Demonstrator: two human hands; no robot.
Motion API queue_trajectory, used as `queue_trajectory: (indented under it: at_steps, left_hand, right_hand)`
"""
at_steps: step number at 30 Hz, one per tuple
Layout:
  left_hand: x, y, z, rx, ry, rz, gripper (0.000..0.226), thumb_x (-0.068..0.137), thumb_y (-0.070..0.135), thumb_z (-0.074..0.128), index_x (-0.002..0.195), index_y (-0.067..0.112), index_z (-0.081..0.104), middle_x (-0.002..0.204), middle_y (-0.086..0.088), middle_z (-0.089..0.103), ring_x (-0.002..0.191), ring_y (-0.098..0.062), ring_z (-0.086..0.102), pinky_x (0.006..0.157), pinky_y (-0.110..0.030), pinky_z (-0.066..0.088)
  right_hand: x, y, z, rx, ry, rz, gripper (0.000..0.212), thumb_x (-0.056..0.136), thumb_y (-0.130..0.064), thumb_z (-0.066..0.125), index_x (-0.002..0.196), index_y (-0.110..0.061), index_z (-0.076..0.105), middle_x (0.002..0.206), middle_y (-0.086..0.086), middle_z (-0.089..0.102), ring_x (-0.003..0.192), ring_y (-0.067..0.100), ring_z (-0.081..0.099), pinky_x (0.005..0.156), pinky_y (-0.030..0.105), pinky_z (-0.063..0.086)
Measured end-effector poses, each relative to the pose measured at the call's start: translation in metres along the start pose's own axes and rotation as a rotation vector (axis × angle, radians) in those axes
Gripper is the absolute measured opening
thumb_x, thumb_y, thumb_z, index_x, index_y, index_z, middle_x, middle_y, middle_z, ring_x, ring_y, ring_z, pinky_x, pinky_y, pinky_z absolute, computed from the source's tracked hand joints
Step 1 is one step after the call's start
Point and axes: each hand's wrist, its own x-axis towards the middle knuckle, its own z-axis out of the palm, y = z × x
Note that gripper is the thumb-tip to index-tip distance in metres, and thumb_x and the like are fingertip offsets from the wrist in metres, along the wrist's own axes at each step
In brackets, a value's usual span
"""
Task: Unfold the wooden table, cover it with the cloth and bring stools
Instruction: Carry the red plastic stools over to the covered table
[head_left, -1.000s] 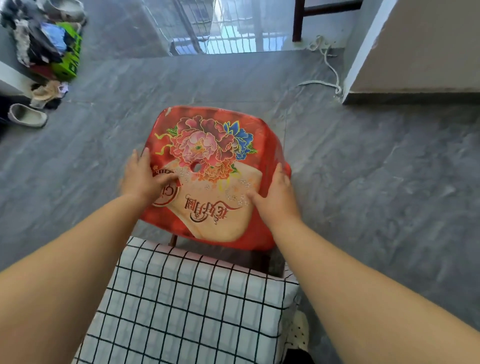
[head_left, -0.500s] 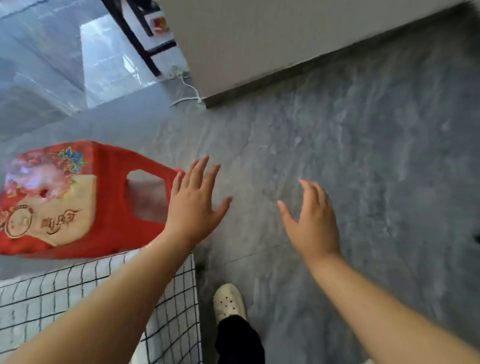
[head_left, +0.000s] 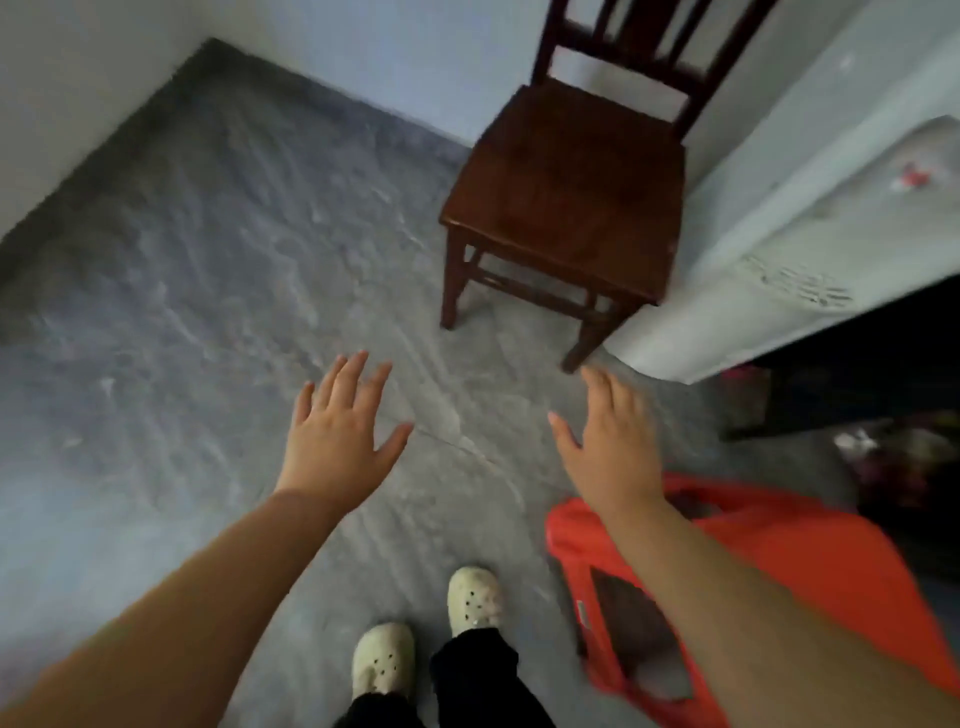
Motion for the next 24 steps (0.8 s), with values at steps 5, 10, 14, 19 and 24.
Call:
queue_trajectory:
  at_steps: [5,10,14,19,24]
  left_hand:
    - [-0.006,0.094,0.031,0.101,-0.131,0.283,0.072,0.084,0.06,0.028,0.14,0.015,0.038,0.147,-0.013,0.036,0.135,-0.032,0.034,0.107,-0.056,0.03]
    - [-0.023,0.183,0.071,0.157,-0.164,0.472,0.073,0.085,0.061,0.028,0.14,0.015,0.037,0.147,-0.013,0.037,0.135,-0.032,0.034,0.106,-0.055,0.031]
    - [-0.035,0.275,0.113,0.174,-0.198,0.645,0.069,0.083,0.057,0.034,0.137,0.013,0.041,0.143,-0.014,0.043,0.131,-0.034,0.04,0.102,-0.056,0.033]
    - [-0.048,0.384,0.158,0.188,-0.276,0.755,0.071,0.082,0.057,0.033,0.137,0.013,0.043,0.143,-0.015,0.043,0.131,-0.035,0.04,0.102,-0.058,0.034]
    - [-0.059,0.441,0.196,0.15,-0.356,0.654,0.079,0.079,0.065,0.036,0.145,0.021,0.03,0.151,-0.01,0.029,0.138,-0.03,0.028,0.107,-0.054,0.028]
  right_hand:
    - [-0.081,0.127,-0.026,-0.028,0.049,0.323,0.064,0.086,-0.042,0.056,0.137,-0.006,0.04,0.139,0.016,0.044,0.129,0.031,0.038,0.108,0.042,0.031]
    - [-0.163,0.229,-0.006,-0.068,0.048,0.522,0.065,0.085,-0.045,0.048,0.133,-0.001,0.042,0.135,0.022,0.047,0.126,0.037,0.042,0.105,0.046,0.034]
    - [-0.206,0.289,0.011,-0.005,0.031,0.668,0.065,0.086,-0.042,0.055,0.135,-0.002,0.04,0.136,0.023,0.044,0.128,0.037,0.038,0.107,0.045,0.03]
    - [-0.255,0.347,0.009,0.155,0.068,0.947,0.068,0.086,-0.042,0.056,0.136,0.0,0.036,0.141,0.026,0.036,0.129,0.041,0.034,0.108,0.046,0.026]
    - [-0.295,0.371,0.012,0.408,0.096,1.191,0.085,0.081,-0.043,0.065,0.143,-0.002,0.023,0.145,0.026,0.027,0.132,0.04,0.029,0.108,0.044,0.026]
